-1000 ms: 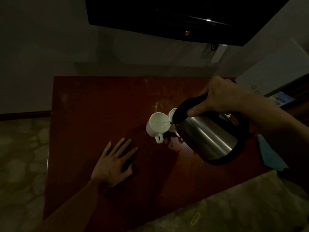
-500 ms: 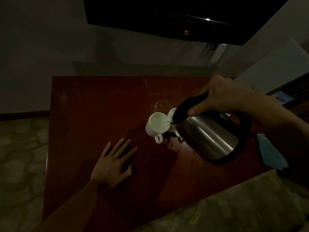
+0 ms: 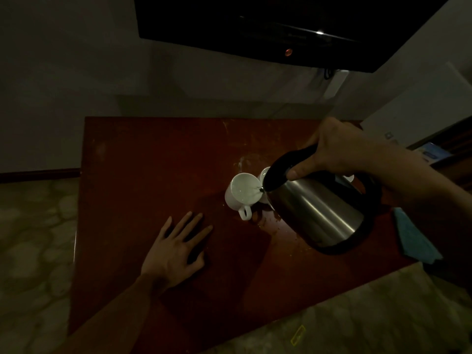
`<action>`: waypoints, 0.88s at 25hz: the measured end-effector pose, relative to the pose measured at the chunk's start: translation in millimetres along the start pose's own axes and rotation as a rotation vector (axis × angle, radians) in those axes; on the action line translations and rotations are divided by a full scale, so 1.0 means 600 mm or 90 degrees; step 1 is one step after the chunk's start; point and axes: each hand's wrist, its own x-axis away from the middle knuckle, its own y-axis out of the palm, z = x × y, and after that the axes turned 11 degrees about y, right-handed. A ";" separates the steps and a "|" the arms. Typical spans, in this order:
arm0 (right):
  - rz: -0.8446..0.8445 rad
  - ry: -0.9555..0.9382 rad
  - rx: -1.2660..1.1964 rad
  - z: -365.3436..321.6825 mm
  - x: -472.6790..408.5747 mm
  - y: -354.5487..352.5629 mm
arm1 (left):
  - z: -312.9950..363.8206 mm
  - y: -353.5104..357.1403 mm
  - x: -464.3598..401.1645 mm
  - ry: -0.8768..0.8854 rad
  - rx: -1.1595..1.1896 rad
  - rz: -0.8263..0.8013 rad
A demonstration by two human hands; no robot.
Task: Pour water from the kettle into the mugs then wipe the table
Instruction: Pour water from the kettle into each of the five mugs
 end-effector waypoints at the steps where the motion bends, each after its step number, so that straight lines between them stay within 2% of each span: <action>1: -0.002 0.001 0.000 -0.001 -0.001 0.000 | 0.000 0.001 -0.001 -0.001 0.001 0.002; 22: -0.010 0.006 -0.007 -0.003 -0.003 -0.002 | -0.001 0.002 0.000 -0.004 0.006 -0.004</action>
